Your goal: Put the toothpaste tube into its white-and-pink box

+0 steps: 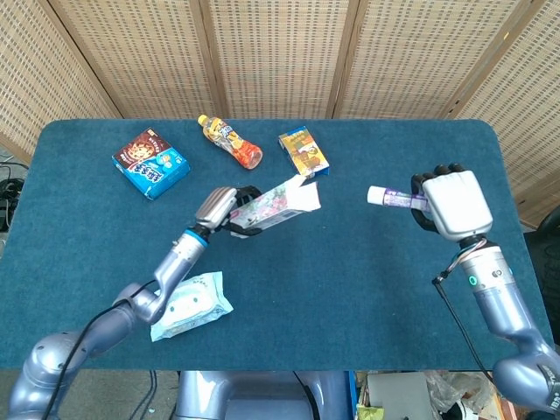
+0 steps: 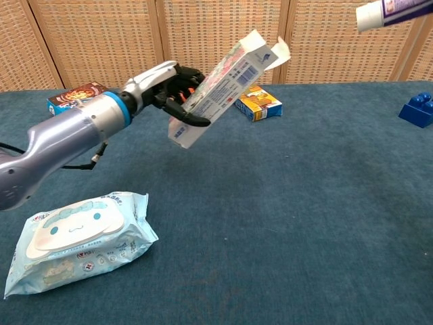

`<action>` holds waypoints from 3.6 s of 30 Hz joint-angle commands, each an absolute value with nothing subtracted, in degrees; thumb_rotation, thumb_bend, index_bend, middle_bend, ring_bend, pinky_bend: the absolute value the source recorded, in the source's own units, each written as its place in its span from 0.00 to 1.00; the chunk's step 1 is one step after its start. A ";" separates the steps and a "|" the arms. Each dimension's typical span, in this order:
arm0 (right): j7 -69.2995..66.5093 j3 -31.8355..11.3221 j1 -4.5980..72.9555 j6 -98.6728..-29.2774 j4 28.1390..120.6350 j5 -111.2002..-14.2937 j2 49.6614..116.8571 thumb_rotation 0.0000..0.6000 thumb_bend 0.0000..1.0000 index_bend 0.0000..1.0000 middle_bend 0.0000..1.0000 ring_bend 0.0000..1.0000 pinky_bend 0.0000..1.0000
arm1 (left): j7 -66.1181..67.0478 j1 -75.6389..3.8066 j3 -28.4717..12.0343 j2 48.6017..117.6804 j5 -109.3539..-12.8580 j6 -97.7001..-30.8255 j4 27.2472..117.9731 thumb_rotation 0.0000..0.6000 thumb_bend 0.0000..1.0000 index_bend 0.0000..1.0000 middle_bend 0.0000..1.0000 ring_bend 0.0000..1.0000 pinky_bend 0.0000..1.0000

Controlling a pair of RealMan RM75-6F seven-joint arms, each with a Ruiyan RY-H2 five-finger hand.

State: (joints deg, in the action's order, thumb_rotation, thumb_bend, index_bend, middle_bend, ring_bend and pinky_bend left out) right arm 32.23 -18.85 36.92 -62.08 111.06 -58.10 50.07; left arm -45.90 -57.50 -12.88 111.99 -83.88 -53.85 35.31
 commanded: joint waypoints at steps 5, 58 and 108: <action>37.71 -20.44 40.88 -60.85 114.13 -53.70 46.41 1.00 0.60 0.58 0.57 0.42 0.38 | -46.71 -62.94 -13.70 116.61 -84.06 -51.63 29.87 1.00 0.17 0.60 0.55 0.52 0.50; 62.70 -12.81 59.46 -58.51 121.01 -45.17 44.72 1.00 0.39 0.32 0.25 0.27 0.30 | -47.43 -71.34 -16.40 115.82 -81.26 -53.91 32.34 1.00 0.17 0.60 0.56 0.52 0.50; 7.07 -2.20 30.11 -65.53 83.14 -73.16 64.48 1.00 0.00 0.00 0.00 0.00 0.00 | -30.56 -53.70 -1.16 92.78 -85.68 -51.48 50.92 1.00 0.17 0.61 0.57 0.52 0.50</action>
State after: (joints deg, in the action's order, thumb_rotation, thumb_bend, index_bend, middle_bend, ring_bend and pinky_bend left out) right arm 8.04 -2.71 30.98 -65.17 83.68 -72.20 63.67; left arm -31.87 -54.00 -1.51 93.17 -86.29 -52.93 49.93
